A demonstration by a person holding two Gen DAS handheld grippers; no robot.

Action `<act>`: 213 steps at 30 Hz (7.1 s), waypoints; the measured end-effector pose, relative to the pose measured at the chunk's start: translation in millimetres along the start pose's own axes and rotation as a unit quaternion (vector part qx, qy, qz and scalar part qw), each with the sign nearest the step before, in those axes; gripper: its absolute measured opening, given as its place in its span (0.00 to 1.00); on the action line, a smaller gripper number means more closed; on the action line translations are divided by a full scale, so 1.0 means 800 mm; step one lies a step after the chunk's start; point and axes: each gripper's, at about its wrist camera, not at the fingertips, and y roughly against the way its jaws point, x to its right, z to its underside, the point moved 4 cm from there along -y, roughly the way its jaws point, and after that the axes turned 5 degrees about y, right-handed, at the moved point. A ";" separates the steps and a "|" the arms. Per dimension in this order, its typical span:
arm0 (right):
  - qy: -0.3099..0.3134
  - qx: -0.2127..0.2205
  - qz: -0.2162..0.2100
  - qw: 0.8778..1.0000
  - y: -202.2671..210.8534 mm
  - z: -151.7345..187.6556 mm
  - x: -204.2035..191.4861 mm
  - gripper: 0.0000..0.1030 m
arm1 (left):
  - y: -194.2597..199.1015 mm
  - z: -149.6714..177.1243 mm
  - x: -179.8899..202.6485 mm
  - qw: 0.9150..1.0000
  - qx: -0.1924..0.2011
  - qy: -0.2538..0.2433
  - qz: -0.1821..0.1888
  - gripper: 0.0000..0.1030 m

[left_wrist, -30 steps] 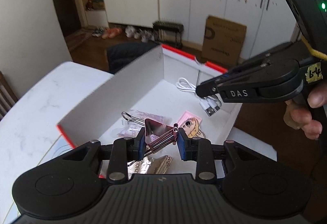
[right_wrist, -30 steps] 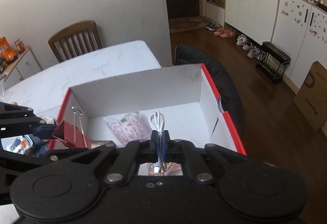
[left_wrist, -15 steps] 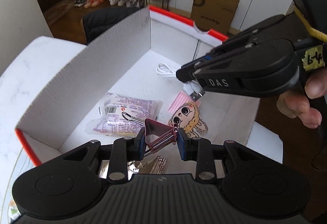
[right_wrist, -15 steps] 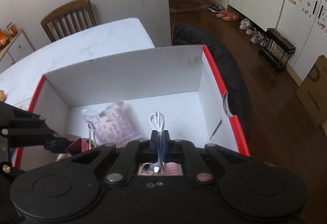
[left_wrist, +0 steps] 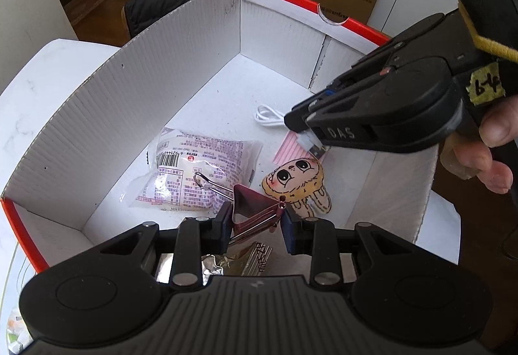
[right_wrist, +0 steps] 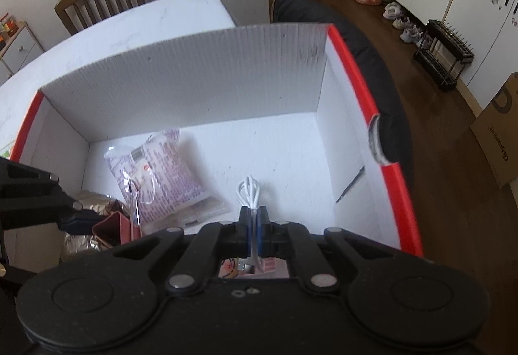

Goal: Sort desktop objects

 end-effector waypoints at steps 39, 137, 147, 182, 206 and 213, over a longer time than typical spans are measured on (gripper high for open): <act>0.038 0.035 -0.065 0.997 0.054 0.014 -0.042 0.56 | 0.151 0.071 -0.027 0.979 0.169 0.105 -0.034 0.58; -0.031 0.010 -0.037 0.999 -0.049 -0.004 -0.465 0.89 | 0.208 0.366 -0.504 0.934 0.207 0.202 -0.208 0.99; -0.038 -0.001 -0.051 0.998 -0.056 -0.007 -0.466 0.78 | 0.184 0.360 -0.533 0.934 0.193 0.213 -0.212 0.98; -0.089 0.024 -0.104 0.990 -0.021 -0.012 -0.459 0.16 | 0.194 0.356 -0.501 0.933 0.197 0.213 -0.214 0.45; -0.123 0.061 -0.124 0.983 0.050 0.024 -0.413 0.16 | 0.253 0.360 -0.311 0.953 0.177 0.227 -0.096 0.45; -0.125 0.072 -0.132 0.981 0.081 0.037 -0.392 0.16 | 0.262 0.347 -0.263 0.959 0.173 0.209 -0.088 0.45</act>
